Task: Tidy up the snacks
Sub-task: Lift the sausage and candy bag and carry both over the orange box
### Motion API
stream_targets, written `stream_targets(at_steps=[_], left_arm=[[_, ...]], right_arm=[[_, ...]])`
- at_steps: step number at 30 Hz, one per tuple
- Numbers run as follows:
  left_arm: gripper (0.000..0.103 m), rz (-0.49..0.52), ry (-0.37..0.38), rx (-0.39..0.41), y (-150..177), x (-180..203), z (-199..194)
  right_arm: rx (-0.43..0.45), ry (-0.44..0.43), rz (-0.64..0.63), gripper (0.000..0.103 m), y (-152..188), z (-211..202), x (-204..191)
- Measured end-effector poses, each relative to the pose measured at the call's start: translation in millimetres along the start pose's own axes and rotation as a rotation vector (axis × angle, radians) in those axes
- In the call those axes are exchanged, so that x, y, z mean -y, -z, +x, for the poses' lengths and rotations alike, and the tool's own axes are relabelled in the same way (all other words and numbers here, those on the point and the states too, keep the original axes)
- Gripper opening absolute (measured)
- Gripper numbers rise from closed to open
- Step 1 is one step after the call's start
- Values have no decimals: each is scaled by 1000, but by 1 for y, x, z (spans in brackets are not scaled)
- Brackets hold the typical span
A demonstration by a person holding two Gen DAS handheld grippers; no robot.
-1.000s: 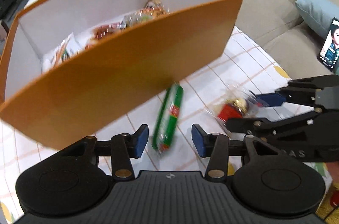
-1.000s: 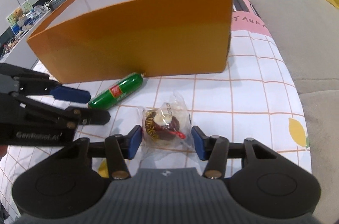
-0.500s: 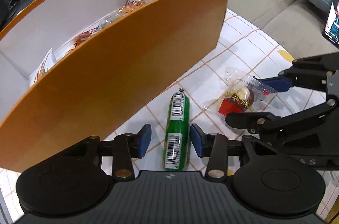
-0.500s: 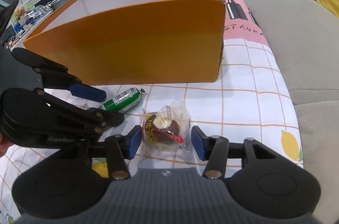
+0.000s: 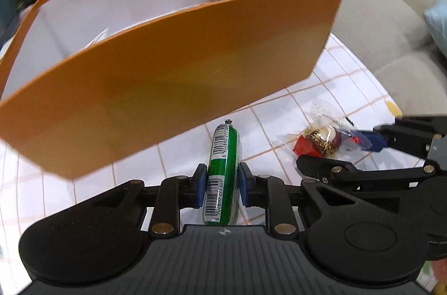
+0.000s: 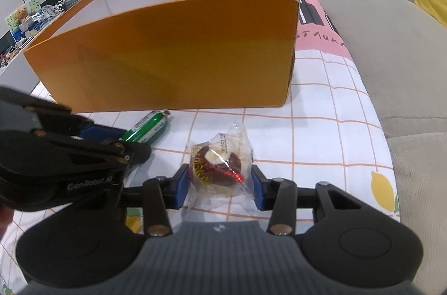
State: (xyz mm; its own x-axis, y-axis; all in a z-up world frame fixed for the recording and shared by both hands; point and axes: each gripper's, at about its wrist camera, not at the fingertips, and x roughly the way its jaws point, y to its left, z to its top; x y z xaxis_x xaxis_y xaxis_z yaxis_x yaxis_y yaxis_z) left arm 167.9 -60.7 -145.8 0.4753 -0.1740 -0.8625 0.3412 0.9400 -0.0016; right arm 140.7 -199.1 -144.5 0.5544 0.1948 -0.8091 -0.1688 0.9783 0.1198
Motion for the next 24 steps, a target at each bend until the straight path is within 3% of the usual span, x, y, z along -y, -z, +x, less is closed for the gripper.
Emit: stream_targets(at_steps=[9, 16, 24], left_arm=[[26, -184, -1, 77, 10, -22, -42], [26, -273, 23, 172, 2, -33, -87], [26, -273, 30, 267, -26, -43, -126]], right_arm=[[-21, -18, 42, 41, -5, -12, -1], [63, -40, 26, 41, -20, -48, -11], [192, -73, 10, 41, -54, -95, -15]])
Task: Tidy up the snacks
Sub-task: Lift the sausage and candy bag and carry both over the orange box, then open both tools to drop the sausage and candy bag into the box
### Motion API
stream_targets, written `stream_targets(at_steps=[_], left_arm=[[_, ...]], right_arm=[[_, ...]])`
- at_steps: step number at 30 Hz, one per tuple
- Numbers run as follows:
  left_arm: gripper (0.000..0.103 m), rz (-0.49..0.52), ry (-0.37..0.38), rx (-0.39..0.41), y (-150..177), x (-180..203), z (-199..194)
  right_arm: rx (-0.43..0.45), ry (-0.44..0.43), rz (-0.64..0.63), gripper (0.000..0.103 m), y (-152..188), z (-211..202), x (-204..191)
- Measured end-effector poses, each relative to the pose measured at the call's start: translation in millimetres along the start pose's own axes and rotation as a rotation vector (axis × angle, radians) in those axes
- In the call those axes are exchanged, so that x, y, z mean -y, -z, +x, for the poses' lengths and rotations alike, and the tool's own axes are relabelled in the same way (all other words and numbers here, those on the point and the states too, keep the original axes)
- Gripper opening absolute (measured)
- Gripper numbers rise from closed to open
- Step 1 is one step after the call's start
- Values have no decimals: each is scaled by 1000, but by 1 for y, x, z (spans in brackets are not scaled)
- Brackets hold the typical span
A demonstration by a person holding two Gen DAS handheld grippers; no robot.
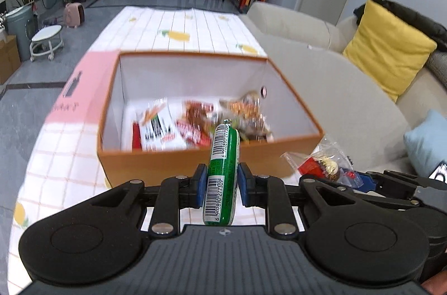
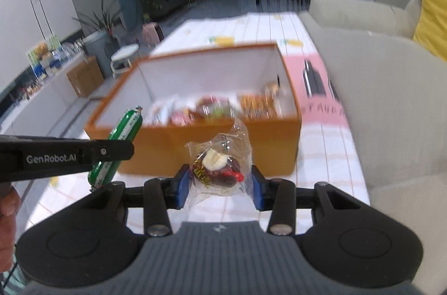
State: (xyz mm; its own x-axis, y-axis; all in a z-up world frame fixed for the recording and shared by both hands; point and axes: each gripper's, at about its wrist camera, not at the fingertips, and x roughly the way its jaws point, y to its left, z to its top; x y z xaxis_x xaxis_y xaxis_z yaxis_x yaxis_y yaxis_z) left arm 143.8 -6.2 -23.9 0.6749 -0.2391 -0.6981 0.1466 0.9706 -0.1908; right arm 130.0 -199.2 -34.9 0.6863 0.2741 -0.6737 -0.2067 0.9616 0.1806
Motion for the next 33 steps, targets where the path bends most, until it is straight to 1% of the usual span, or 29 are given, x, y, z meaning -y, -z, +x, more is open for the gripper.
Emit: stream_targets(at_steps=[6, 9, 12, 17, 22, 29, 33], left_arm=[[26, 29, -14, 30, -38, -5, 3], [26, 16, 5, 33, -58, -15, 8], [26, -7, 2, 22, -77, -27, 18], [26, 1, -9, -35, -95, -39, 45], [26, 9, -7, -115, -100, -44, 87], [26, 37, -42, -232, -98, -44, 141], [26, 51, -58, -274, -97, -41, 163]], right_arm=[[75, -47, -24, 41, -40, -8, -5], [106, -79, -40, 41, -65, -3, -5], [107, -94, -52, 41, -84, 12, -5], [58, -99, -79, 41, -109, 52, -4], [-48, -93, -87, 41, -122, 104, -3], [-169, -26, -175, 41, -127, 164, 4], [-212, 0, -208, 41, -126, 182, 9]])
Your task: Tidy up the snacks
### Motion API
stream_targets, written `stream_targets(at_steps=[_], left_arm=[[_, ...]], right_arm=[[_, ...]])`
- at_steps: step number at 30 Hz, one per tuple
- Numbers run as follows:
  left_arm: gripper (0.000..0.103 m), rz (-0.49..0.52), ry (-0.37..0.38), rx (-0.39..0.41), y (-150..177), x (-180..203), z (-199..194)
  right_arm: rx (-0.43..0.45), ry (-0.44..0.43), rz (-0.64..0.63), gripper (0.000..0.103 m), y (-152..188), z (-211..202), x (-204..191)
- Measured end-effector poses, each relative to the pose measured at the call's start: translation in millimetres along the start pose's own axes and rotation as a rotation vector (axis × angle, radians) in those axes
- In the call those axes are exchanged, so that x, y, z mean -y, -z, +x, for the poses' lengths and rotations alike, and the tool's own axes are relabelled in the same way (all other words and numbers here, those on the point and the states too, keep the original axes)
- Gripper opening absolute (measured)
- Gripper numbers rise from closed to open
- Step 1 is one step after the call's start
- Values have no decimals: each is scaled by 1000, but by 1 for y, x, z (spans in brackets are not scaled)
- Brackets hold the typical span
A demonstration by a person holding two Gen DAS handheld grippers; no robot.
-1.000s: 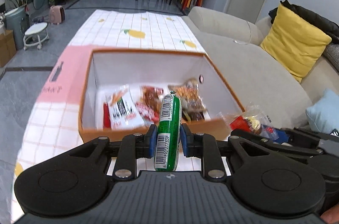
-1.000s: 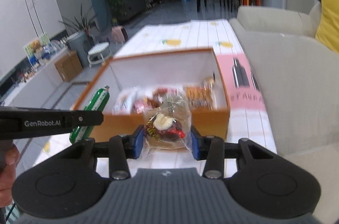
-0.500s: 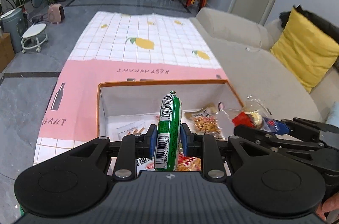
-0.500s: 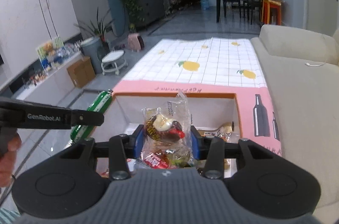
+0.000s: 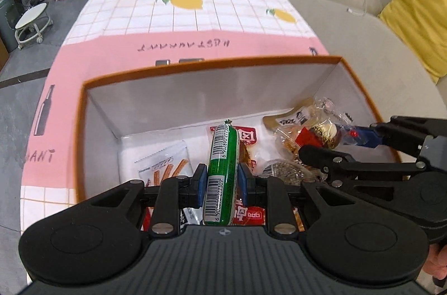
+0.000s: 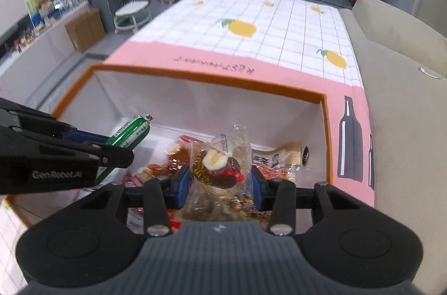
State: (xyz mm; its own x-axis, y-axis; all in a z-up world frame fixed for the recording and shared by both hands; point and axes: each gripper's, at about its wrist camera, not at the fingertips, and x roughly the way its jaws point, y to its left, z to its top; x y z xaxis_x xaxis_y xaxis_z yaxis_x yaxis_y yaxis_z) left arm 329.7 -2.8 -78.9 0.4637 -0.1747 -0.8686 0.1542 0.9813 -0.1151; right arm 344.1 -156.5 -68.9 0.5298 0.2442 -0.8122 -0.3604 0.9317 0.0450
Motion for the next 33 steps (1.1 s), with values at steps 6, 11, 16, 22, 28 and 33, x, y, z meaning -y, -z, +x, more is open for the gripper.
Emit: stream_targets(at_steps=[6, 11, 16, 22, 28, 33], left_arm=[[26, -6, -13, -30, -2, -1, 17], [26, -3, -26, -46, 1, -3, 21], [27, 5, -34, -55, 2, -2, 18], [47, 9, -46, -40, 2, 1, 7], [67, -4, -60, -2, 0, -1, -22], [71, 1, -68, 87, 2, 5, -66]], right_arm=[[-44, 20, -15, 42, 0, 22, 3], [-65, 6, -4, 43, 2, 30, 3], [-80, 1, -1, 46, 5, 33, 2], [-103, 2, 8, 57, 6, 29, 1], [-95, 7, 15, 71, 2, 9, 2], [-28, -18, 52, 79, -7, -32, 8]])
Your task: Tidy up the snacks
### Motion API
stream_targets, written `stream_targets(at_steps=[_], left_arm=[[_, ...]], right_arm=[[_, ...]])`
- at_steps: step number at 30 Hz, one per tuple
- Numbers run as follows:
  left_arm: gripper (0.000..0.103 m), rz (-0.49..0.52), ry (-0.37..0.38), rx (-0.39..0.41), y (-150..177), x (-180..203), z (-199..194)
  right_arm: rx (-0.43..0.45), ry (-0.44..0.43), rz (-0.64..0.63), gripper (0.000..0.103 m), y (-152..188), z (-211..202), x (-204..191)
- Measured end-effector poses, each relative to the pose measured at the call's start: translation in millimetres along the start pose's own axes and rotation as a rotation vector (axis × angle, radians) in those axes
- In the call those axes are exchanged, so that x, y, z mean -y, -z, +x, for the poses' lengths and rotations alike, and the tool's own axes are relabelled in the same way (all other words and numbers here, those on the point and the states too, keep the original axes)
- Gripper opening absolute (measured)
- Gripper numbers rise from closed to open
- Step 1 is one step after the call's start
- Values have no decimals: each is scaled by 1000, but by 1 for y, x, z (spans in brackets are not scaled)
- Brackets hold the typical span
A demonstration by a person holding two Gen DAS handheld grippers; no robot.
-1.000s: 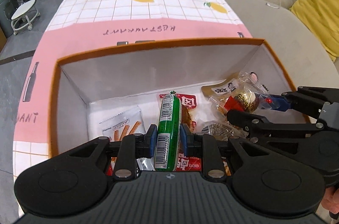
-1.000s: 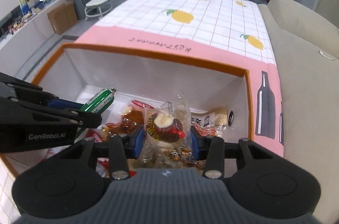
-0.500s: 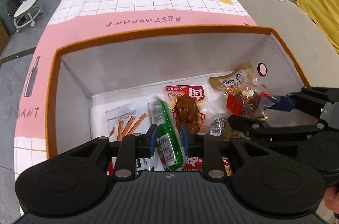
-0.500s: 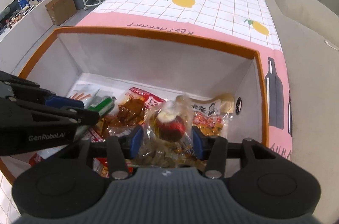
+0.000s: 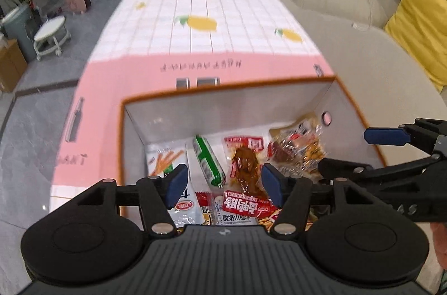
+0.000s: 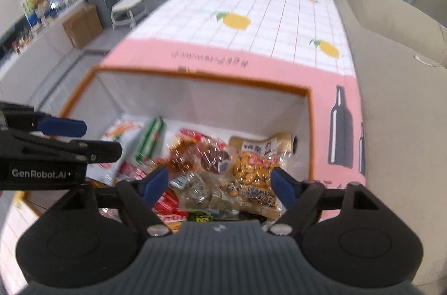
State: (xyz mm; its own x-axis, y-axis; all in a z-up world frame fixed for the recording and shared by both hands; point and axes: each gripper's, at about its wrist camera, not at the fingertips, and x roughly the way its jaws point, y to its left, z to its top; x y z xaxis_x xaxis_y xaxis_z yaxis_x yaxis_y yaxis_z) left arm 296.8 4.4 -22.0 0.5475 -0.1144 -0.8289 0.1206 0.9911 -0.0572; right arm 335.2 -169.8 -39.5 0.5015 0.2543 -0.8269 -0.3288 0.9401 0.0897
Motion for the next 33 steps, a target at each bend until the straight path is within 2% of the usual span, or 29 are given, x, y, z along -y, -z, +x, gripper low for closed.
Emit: stream_targets(at_steps=[7, 10, 12, 16, 20, 23, 27, 33], left_arm=[[71, 46, -42, 209, 13, 20, -83], [72, 80, -62, 310, 30, 28, -122], [73, 105, -90, 374, 46, 34, -147], [75, 131, -131, 459, 80, 44, -190], [78, 96, -130, 508, 114, 48, -226], [80, 9, -136, 517, 139, 48, -245], [80, -120, -136, 498, 169, 46, -257], [80, -153, -195, 496, 207, 49, -268]], right_arm=[[147, -6, 21, 80, 8, -83, -9], [222, 5, 35, 81, 27, -127, -19], [266, 5, 44, 86, 43, -154, -27], [332, 2, 44, 87, 77, -199, -47], [396, 7, 33, 91, 113, -243, -67], [437, 5, 35, 92, 141, -273, -82], [439, 2, 70, 93, 179, -302, -100], [487, 48, 71, 93, 217, -318, -121]])
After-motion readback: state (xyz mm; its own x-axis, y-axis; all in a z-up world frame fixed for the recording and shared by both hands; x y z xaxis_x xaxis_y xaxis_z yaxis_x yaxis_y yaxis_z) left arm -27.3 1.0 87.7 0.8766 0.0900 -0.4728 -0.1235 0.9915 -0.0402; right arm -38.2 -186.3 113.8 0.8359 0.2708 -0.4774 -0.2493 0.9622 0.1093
